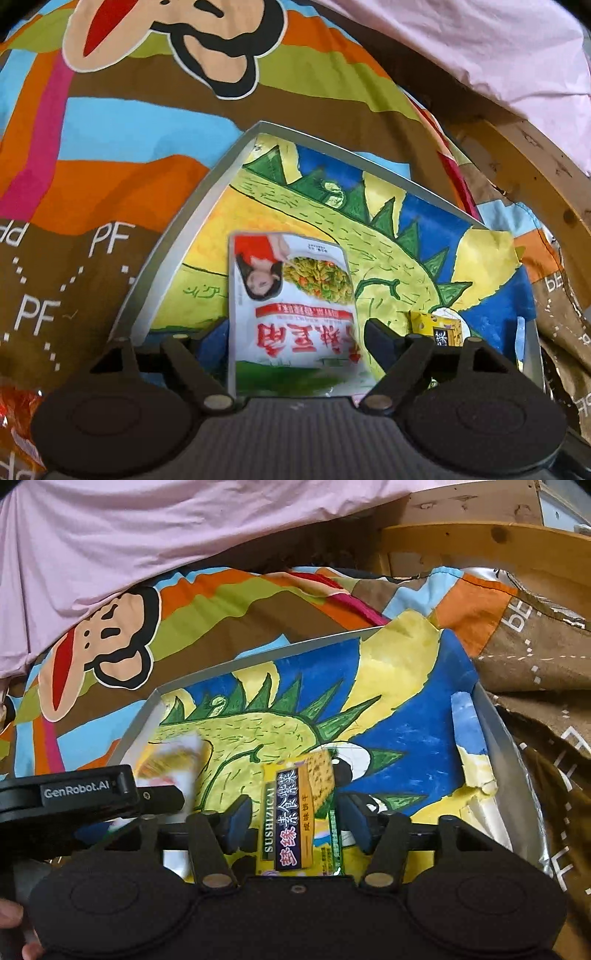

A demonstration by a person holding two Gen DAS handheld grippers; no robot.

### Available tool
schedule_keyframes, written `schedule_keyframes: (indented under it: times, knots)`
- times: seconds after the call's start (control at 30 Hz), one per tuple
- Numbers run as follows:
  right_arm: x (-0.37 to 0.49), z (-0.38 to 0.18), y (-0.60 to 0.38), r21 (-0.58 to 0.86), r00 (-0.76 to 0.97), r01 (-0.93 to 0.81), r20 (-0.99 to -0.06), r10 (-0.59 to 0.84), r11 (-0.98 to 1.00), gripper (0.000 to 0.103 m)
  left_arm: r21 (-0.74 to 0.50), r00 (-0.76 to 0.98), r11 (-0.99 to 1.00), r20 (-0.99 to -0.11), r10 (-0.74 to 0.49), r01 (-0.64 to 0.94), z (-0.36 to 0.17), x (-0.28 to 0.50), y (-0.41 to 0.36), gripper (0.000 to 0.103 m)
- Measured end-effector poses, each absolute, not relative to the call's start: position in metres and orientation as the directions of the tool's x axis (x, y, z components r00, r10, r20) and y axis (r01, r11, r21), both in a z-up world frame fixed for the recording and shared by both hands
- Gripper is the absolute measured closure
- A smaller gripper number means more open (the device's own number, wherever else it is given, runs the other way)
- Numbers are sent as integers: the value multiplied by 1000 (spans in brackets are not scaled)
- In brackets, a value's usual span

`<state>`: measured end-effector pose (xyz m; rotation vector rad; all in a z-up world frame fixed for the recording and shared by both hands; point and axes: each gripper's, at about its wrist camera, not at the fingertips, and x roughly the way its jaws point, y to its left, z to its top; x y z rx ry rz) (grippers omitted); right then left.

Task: Organize snacks
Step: 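Carry both packs into the metal tray and open both grippers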

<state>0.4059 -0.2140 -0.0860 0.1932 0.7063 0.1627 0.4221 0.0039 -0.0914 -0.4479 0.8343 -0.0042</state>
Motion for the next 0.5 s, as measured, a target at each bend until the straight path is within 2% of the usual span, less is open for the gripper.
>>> schedule_keyframes:
  times: [0.17, 0.3, 0.4, 0.5]
  knots:
    - [397, -78, -220, 212, 759, -67, -623, 188, 975, 26, -422, 687, 887, -702, -188, -188, -79, 413, 12, 10]
    - [382, -58, -228, 219, 785, -73, -589, 191, 973, 12, -438, 728, 882, -660, -184, -174, -55, 393, 17, 1]
    - [367, -38, -233, 231, 804, -81, -559, 201, 970, 2, -427, 750, 892, -636, -183, -145, -36, 375, 17, 1]
    - [349, -18, -238, 249, 816, -87, -537, 213, 964, 1, -399, 758, 908, -630, -168, -130, -19, 352, 17, 1]
